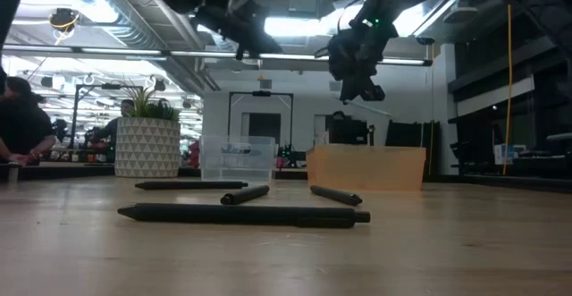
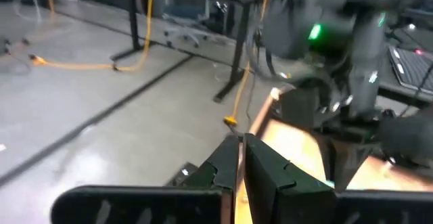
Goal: Sort pens & pencils
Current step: Put the light green pencil into the orange bin
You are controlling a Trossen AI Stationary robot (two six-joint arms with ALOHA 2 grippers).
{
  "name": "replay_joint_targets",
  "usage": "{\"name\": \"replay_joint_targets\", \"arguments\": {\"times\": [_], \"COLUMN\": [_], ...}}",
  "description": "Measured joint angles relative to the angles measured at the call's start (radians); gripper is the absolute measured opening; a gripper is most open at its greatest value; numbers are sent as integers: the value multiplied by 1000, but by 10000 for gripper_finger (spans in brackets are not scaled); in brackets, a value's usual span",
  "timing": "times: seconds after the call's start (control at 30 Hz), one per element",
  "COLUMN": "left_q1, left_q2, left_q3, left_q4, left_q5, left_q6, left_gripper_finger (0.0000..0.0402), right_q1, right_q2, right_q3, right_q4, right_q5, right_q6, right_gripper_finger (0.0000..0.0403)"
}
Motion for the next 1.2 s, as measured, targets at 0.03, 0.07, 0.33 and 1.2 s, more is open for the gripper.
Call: {"name": "replay_joint_targets", "arguments": {"times": [0.03,0.07,0.33,1.2], "left_q1": [6,11,-7,-13], "left_q2": [-17,-34,-120,-128], "left_q3": [0,0,0,0], "left_q4": [-3,-7,-89,-130], "left_q5": [0,-1,-122,-159], "left_q6": [13,32,158,183], "left_gripper_finger": [16,16,16,16], "right_q1": [0,-1,4,25], "right_q2": [6,11,88,161], "right_q3": [0,0,0,0], "right_q4": [1,2,2,28], "right_q5": [8,26,21,52], "right_q6": [-6,-10,-17,-36], "right_gripper_finger": [16,16,16,16]}}
